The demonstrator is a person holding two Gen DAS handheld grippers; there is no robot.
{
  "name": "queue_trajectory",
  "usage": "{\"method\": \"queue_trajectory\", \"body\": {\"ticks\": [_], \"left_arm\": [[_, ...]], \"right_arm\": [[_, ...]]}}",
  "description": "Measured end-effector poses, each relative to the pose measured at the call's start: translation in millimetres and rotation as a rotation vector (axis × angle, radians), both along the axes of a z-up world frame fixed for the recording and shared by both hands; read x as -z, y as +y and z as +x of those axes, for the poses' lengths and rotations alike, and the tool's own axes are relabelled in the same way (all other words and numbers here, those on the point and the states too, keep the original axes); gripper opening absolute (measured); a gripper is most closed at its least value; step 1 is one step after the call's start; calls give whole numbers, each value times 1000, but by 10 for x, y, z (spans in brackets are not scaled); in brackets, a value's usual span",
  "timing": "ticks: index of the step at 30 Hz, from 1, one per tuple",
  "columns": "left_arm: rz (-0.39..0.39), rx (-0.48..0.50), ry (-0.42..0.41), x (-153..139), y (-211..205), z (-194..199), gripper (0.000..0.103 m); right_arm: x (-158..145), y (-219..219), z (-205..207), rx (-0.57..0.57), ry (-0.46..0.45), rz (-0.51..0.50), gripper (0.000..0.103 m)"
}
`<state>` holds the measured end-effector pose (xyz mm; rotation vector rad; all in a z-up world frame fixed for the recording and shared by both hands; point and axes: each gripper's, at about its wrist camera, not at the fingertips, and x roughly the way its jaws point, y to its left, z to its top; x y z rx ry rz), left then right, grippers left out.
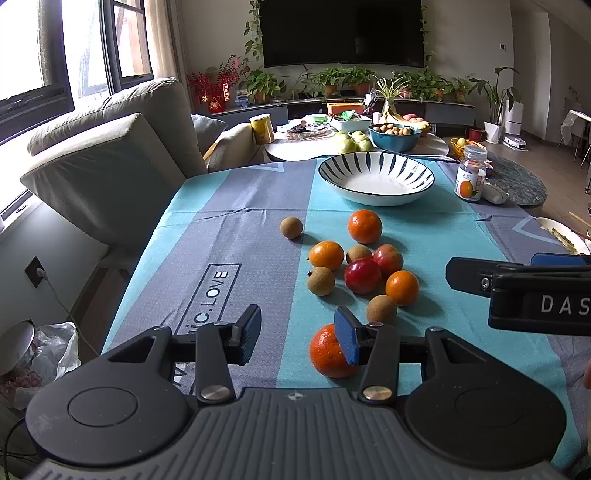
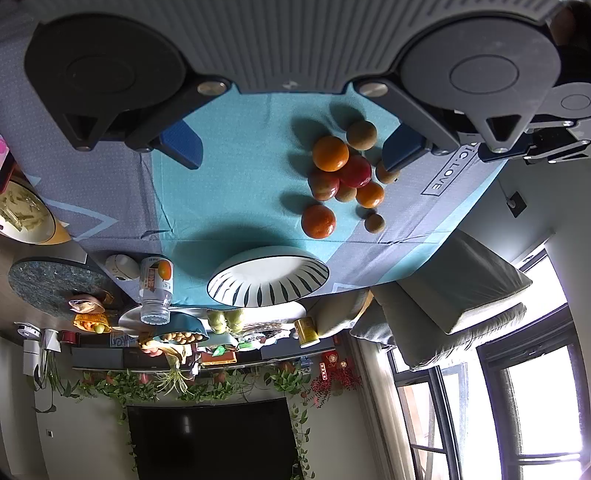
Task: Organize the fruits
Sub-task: 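Move the left gripper toward a mandarin orange in the fruit cluster, then close the left gripper around the mandarin orange and lift it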
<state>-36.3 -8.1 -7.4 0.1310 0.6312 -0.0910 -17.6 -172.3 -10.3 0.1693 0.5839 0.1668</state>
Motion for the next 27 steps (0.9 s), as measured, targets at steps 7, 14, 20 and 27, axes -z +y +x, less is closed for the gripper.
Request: {"method": "queue_trajectory", "body": {"ticks": [7,14,20,27], "left_arm": [[8,11,8,23,-28,-9,42],[11,15,11,38,-38,-24,42],[12,15,13,40,-42,-28,42],[15,19,17,76,-48,-35,42]], "right_arm": [[0,-1,-2,0,0,0,79],[1,-1,-6,1,1,2,79],[1,0,-6,1,2,2,79],[25,-26,-46,3,4,3,79]]}}
